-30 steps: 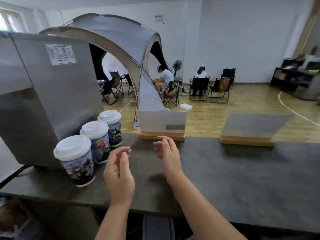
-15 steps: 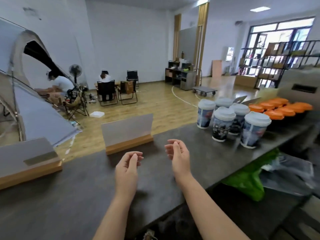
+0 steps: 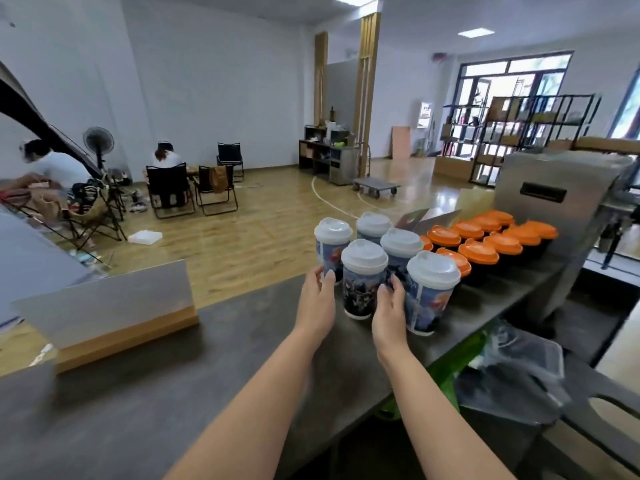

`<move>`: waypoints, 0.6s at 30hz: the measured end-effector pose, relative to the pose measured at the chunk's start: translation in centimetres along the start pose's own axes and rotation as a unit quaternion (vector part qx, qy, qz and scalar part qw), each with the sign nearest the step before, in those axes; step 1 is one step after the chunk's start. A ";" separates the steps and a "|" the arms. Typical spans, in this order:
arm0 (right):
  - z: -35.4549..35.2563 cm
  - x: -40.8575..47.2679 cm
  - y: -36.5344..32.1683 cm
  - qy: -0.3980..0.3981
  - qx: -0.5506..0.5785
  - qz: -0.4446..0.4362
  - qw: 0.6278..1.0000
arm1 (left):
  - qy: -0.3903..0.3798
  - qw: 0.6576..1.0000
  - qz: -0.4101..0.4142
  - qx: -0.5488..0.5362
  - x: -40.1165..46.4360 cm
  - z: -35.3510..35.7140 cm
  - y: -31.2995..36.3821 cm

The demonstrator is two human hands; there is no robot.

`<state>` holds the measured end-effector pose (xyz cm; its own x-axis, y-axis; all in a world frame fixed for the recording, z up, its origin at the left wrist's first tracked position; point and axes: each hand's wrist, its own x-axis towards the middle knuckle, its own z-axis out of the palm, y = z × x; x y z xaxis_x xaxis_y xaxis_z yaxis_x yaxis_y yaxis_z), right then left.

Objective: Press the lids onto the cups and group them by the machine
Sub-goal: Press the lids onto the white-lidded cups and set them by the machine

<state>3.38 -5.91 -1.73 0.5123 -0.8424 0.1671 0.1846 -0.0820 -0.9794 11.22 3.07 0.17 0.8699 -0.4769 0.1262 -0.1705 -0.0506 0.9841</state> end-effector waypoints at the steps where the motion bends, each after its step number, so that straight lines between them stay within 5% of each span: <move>1: 0.0 0.8 0.2 -0.010 -0.002 0.001 1.000 | 0.000 1.000 -0.013 -0.014 0.8 0.9 0.2; 6: 1.3 1.9 1.1 -0.042 0.015 -0.007 0.999 | -0.001 0.994 -0.037 -0.107 1.6 3.7 0.3; 11: 4.5 -1.9 0.8 -0.078 0.032 -0.029 0.996 | 0.153 0.980 0.031 -0.123 -2.5 -0.4 0.1; 18: 14.6 -10.2 -0.8 -0.268 0.104 0.003 0.958 | 0.345 0.932 0.007 -0.112 -9.7 -13.3 -0.7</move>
<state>10.27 10.57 -1.04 0.8611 -0.4427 0.2499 0.3144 0.0774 -0.9461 9.12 19.42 -0.08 0.9718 0.2063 0.1145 -0.1513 0.1727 0.9733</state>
